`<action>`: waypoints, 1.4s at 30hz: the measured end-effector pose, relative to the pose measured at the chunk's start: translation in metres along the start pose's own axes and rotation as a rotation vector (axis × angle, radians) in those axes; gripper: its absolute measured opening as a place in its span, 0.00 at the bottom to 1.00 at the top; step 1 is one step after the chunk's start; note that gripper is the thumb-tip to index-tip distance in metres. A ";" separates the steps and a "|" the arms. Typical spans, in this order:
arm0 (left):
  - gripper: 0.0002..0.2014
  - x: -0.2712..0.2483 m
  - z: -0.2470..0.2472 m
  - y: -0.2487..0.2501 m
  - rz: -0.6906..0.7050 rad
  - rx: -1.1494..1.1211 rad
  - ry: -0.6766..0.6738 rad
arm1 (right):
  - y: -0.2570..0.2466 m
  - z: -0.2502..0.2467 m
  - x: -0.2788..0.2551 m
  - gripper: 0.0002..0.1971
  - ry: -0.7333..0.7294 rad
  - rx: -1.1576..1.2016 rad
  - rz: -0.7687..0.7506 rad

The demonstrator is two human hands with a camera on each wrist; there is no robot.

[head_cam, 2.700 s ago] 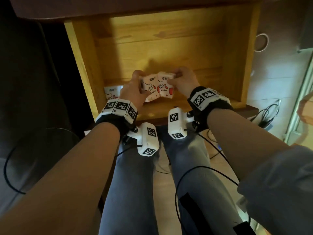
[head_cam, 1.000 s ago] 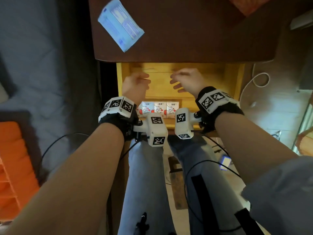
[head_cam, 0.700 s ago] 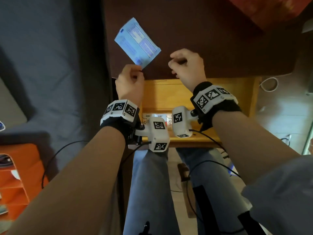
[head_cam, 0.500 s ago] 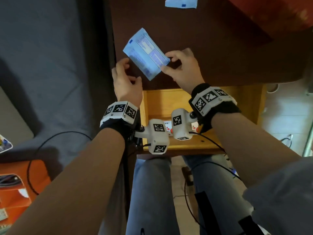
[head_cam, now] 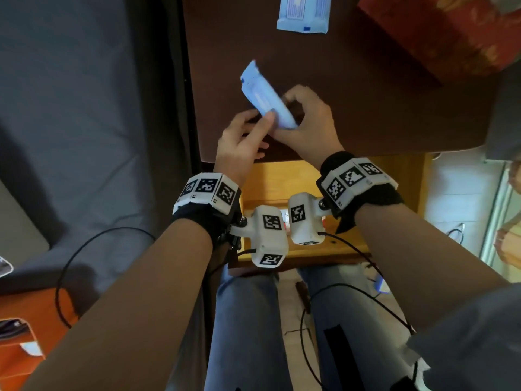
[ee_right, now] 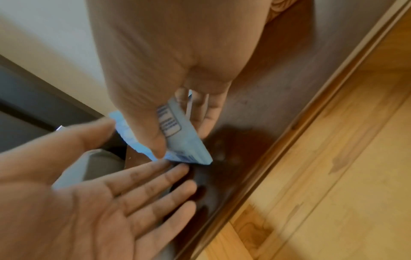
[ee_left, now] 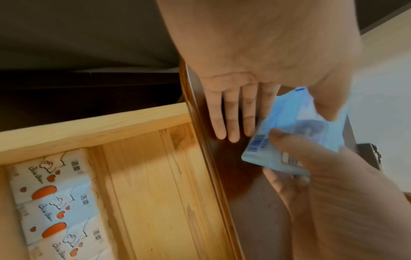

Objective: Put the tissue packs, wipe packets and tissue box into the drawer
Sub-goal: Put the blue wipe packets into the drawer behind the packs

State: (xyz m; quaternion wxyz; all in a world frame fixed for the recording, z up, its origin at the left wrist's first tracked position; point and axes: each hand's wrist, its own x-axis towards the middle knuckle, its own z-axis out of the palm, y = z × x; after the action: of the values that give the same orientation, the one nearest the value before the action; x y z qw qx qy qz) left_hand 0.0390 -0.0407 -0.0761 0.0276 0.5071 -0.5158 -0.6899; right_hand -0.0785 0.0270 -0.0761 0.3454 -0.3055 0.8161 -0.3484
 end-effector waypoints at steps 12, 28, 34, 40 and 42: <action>0.14 0.005 0.023 0.007 -0.087 0.013 0.021 | 0.018 -0.034 -0.005 0.31 -0.204 0.217 0.179; 0.14 0.045 0.066 0.036 0.130 0.223 0.206 | 0.056 -0.095 0.041 0.18 0.144 0.509 0.424; 0.25 0.072 0.091 0.063 0.314 0.590 0.330 | 0.070 -0.114 0.053 0.16 0.090 0.501 0.462; 0.26 0.095 0.110 0.081 0.316 0.757 0.202 | 0.071 -0.124 0.058 0.15 0.004 0.577 0.512; 0.24 0.100 0.108 0.078 0.276 0.793 0.195 | 0.071 -0.125 0.059 0.16 0.001 0.595 0.519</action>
State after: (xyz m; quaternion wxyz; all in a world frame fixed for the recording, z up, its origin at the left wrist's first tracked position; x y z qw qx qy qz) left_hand -0.1261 -0.0594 -0.0912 -0.0288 0.4674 -0.7991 -0.3771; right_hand -0.2274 0.0690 -0.0878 0.4949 0.0244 0.7298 -0.4710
